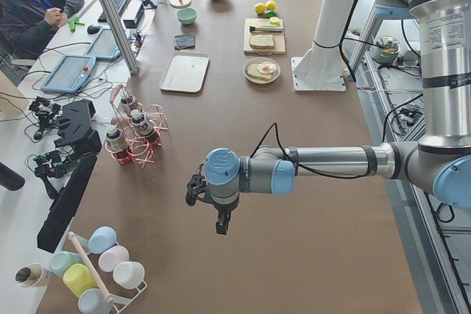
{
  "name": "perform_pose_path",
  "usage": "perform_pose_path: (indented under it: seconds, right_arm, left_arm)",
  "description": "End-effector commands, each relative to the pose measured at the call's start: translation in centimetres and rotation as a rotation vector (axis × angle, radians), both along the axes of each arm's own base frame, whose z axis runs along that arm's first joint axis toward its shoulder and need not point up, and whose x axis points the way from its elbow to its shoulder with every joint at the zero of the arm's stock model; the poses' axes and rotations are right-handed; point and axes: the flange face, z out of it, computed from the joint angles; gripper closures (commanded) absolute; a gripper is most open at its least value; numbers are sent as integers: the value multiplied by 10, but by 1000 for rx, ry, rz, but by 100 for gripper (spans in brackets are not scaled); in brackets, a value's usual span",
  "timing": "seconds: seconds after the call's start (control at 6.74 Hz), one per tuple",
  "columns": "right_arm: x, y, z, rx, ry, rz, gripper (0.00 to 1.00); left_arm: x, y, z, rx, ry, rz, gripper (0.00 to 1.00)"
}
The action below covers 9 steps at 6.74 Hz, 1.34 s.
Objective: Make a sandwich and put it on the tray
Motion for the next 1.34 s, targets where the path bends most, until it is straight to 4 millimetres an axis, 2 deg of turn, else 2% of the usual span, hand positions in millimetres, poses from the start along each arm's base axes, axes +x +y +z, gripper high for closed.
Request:
perform_pose_path:
  seconds: [0.0, 0.15, 0.45, 0.74, 0.89, 1.04, 1.19]
  right_arm:
    - [0, -1, -3, 8, 1, 0, 0]
    - [0, -2, -7, 17, 3, 3, 0]
    - [1, -8, -21, 162, -2, 9, 0]
    - [0, -25, -46, 316, -7, 13, 0]
    - [0, -35, -70, 364, -11, 20, 0]
    - [-1, -35, -97, 439, -20, 37, 0]
    - [-3, -37, -108, 534, -52, 40, 0]
  left_arm:
    - [0, -9, -13, 31, 5, 0, 2]
    - [3, -13, -26, 65, 48, 2, 2]
    - [6, -18, -38, 162, 94, 4, 2]
    - [4, -33, -94, 396, 99, 4, 2]
    - [4, -51, -124, 462, 113, -35, 2]
    - [20, -59, -142, 513, 144, -52, 2]
    - [67, -75, -178, 567, 200, -19, 2]
